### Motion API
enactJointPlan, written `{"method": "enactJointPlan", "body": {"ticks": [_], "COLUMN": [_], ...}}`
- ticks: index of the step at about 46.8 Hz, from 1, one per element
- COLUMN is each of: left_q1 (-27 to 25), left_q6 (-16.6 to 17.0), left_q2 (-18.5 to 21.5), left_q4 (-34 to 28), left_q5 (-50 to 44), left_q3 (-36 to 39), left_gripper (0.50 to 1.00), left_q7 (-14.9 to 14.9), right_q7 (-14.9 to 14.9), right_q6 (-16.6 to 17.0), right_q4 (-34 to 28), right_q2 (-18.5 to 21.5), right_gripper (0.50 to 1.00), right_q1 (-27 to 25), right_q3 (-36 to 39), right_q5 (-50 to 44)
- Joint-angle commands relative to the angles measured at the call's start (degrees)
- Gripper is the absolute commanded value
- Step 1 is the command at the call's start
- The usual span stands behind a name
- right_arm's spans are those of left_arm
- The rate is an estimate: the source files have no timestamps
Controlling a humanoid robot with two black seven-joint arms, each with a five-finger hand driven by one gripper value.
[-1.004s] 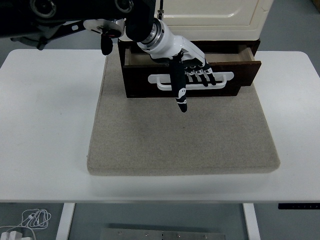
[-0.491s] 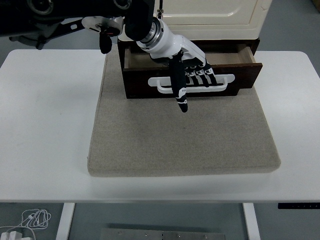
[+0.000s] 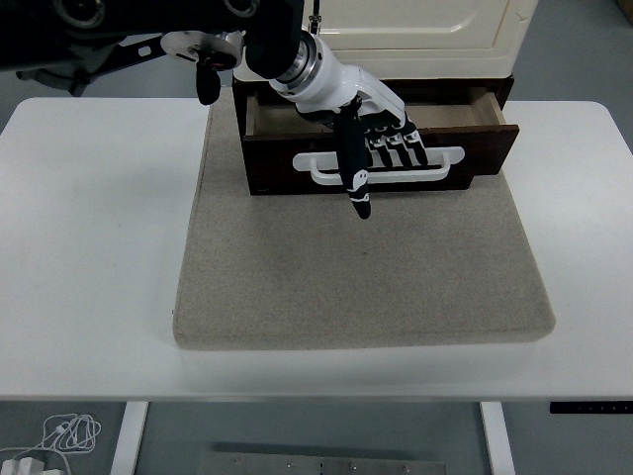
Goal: Open the drawer under the combination cabinet
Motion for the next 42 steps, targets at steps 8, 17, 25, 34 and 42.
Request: {"method": "enactJointPlan", "body": {"ticks": [8, 17, 25, 34, 42], "left_q1": [0.0, 0.0, 0.0, 0.0, 0.0], "left_q6": [-0.19, -0.54, -1.68, -2.39, -3.53], "left_q2": [0.0, 0.08, 0.08, 0.17, 0.61], "left_q4": [-0.35, -0.35, -0.35, -0.35, -0.35], "left_q5": [0.01, 0.01, -0.08, -0.08, -0.17], "left_q3": [0.27, 0.18, 0.09, -0.08, -0.43], "left_gripper": [1.0, 1.0, 1.0, 1.0, 1.0], "left_q7": [0.4, 0.4, 0.4, 0.4, 0.4], "right_q7": [-0.02, -0.02, 0.07, -0.02, -0.02], "right_q6": [0.0, 0.0, 0.0, 0.0, 0.0], "right_q4": [0.0, 0.0, 0.0, 0.0, 0.0], "right_q2": [0.0, 0.0, 0.0, 0.0, 0.0], "right_gripper": [0.928, 0.928, 0.928, 0.928, 0.928], "right_q1": [0.0, 0.0, 0.0, 0.0, 0.0], "right_q3": [0.0, 0.0, 0.0, 0.0, 0.0], "right_q5": [0.0, 0.0, 0.0, 0.0, 0.0]}}
